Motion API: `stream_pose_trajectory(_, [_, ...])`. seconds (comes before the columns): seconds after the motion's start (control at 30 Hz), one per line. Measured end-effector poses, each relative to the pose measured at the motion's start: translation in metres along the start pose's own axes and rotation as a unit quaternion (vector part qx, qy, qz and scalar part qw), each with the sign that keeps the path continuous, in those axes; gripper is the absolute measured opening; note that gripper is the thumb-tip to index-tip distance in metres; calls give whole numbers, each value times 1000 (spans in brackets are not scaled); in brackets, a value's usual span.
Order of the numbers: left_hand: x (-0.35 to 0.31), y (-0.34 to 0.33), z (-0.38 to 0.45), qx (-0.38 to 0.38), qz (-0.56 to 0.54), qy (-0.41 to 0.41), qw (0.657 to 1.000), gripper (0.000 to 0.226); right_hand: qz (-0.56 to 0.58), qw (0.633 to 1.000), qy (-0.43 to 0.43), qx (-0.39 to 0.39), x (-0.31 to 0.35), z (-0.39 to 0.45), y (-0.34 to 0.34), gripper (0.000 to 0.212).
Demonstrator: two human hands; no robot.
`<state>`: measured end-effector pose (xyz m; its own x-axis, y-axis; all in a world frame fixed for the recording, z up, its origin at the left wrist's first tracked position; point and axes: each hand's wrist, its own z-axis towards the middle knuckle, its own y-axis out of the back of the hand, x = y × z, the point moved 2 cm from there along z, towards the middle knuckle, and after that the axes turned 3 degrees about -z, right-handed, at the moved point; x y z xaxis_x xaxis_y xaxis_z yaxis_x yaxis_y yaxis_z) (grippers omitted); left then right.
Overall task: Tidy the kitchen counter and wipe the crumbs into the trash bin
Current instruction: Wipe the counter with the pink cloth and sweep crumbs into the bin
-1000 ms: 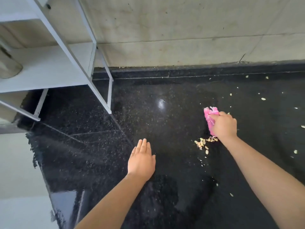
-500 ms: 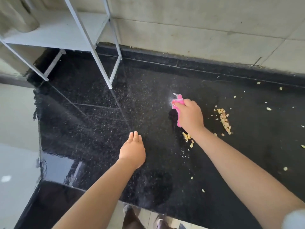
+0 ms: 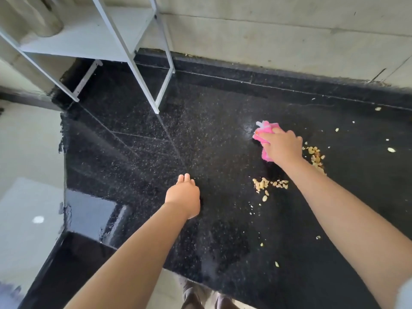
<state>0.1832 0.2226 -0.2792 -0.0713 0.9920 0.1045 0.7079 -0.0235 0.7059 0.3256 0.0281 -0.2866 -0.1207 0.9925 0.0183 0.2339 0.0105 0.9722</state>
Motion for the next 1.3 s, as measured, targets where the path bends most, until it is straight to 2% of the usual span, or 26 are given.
stream_pose_trajectory(0.17, [-4,3,2,-4,19,1,1000,51,156,978,-135,-30,-68,8,1,43])
stream_pose_trajectory(0.3, [-2,3,1,-16,15,-4,1000,53,217,964,-119,-93,-89,0,4,38])
stream_pose_trajectory(0.4, [-1,1,1,-23,3,1,1000,53,228,962,-65,-137,-85,-16,18,35])
stream_pose_trajectory(0.5, [-1,2,-1,-32,-19,4,999,50,252,956,3,-147,-52,-51,29,34])
stream_pose_trajectory(0.6, [2,1,-8,-54,-75,5,996,51,259,949,120,-133,6,-99,26,32])
stream_pose_trajectory(0.67, [9,-5,-16,-76,-115,7,990,56,266,930,213,-139,43,-131,14,30])
stream_pose_trajectory(0.73, [18,-15,-26,-107,-143,13,984,56,283,926,237,-74,68,-149,-4,30])
stream_pose_trajectory(0.8, [24,-28,-39,-126,-157,10,980,54,241,946,216,2,83,-159,-24,36])
stream_pose_trajectory(0.83, [25,-34,-44,-127,-155,3,980,54,204,958,202,4,86,-161,-29,41])
stream_pose_trajectory(0.9, [28,-47,-53,-122,-153,-14,981,55,146,968,197,-53,88,-167,-34,50])
stream_pose_trajectory(1.0, [29,-59,-60,-101,-182,-12,978,55,97,987,125,-26,88,-172,-32,49])
stream_pose_trajectory(1.13, [33,-63,-64,-92,-197,-13,976,53,26,995,80,-47,100,-181,-40,51])
stream_pose_trajectory(1.27, [35,-64,-65,-92,-190,-22,977,52,1,995,89,-53,100,-190,-54,61])
stream_pose_trajectory(1.3, [35,-65,-64,-93,-187,-24,978,52,-5,991,110,-79,97,-192,-55,68])
